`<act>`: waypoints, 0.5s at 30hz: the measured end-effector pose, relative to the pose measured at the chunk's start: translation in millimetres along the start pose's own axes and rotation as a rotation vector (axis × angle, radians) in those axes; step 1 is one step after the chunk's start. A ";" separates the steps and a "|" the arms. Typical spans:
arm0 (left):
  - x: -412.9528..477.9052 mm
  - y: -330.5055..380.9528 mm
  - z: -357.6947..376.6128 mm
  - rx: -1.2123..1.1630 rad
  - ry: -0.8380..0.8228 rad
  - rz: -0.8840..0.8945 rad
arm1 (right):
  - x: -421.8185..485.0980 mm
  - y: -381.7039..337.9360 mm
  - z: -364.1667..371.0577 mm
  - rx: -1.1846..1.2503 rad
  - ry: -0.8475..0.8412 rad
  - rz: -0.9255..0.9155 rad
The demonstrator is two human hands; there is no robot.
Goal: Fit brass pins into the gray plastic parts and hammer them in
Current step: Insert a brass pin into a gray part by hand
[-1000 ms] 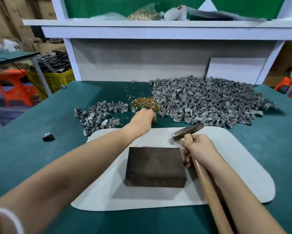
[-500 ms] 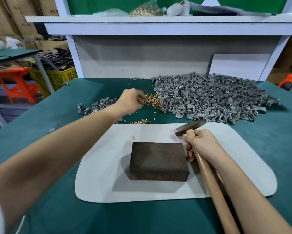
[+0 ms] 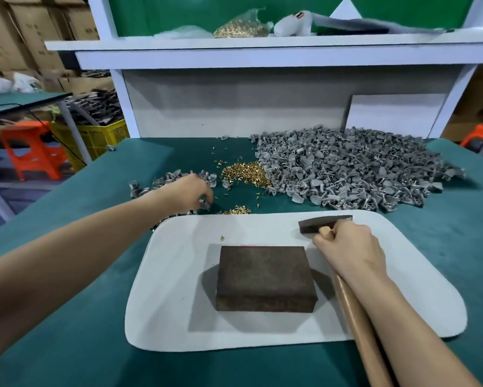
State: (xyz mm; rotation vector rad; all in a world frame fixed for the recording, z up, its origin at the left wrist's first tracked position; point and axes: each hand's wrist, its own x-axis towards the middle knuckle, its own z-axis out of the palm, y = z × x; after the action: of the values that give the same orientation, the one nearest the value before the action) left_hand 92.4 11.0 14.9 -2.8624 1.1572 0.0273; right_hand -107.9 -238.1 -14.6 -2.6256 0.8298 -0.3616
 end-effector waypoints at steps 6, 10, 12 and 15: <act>-18.9 28.9 -23.8 -0.316 0.361 -0.017 | 2.8 1.9 -4.7 0.131 0.220 -0.112; -58.0 101.0 -14.3 -1.068 0.503 0.057 | -9.7 -16.1 -9.9 0.754 0.112 -0.373; -67.9 128.0 -3.9 -1.275 0.541 -0.031 | -18.6 -22.5 -7.0 0.852 0.001 -0.463; -72.9 146.9 0.3 -1.465 0.530 -0.151 | -28.0 -27.1 -5.1 0.895 -0.026 -0.567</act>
State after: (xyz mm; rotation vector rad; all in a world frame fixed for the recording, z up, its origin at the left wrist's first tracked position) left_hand -62.1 -43.8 10.9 -4.4542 1.2884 0.1943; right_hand -118.4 -202.1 -2.5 -1.9306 -0.1308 -0.6549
